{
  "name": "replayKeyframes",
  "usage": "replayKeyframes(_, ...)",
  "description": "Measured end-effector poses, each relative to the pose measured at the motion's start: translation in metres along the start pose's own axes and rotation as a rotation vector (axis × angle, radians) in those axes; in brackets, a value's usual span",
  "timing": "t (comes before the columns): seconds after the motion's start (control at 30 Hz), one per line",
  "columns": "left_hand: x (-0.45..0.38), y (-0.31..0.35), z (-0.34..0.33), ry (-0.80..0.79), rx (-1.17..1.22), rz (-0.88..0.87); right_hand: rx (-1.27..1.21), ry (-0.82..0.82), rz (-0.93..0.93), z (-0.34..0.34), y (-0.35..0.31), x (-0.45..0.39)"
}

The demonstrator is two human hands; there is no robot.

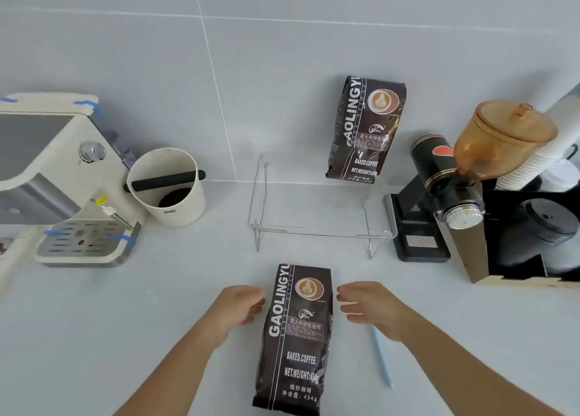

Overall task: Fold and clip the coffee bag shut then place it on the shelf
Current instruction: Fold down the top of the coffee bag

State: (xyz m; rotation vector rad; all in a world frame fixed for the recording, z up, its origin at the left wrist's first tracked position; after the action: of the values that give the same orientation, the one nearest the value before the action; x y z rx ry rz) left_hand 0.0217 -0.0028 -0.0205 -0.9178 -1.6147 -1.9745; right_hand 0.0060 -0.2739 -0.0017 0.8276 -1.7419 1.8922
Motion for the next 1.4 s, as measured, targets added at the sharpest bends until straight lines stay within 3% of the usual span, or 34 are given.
replayKeyframes(0.17, -0.007, -0.001, -0.026, -0.061, 0.114, 0.017, -0.06, -0.024, -0.048, -0.016, 0.013, -0.013)
replayKeyframes(0.5, -0.019, 0.003, -0.031, -0.019, 0.215, 0.073, -0.227, 0.033, -0.035, -0.029, 0.02, -0.025)
replayKeyframes(0.7, -0.017, 0.007, -0.035, -0.01, 0.279, 0.064, -0.179, 0.035, -0.019, -0.035, 0.017, -0.024)
replayKeyframes(0.87, -0.009, 0.008, -0.029, 0.0, 0.286, 0.042, -0.013, 0.107, 0.093, -0.041, 0.006, -0.018)
replayKeyframes(1.07, 0.02, 0.018, -0.018, 0.0, 0.375, -0.055, 0.186, 0.188, 0.364, -0.054, -0.013, 0.008)
replayKeyframes(1.4, 0.083, 0.036, -0.014, 0.027, 0.46, -0.266, 0.227, 0.183, 0.582, -0.067, -0.028, 0.064)
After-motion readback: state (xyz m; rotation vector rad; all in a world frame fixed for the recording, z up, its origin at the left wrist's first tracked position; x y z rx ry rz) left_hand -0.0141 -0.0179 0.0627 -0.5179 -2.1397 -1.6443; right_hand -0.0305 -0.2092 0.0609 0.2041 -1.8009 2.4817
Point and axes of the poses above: each hand's wrist, its own x-axis away from the middle knuckle, its own z-axis out of the back of the hand, y = z × x, the point moved 3 cm from there along -x, towards the middle knuckle, and after that the axes turned 3 degrees about z, right-handed, at the moved point
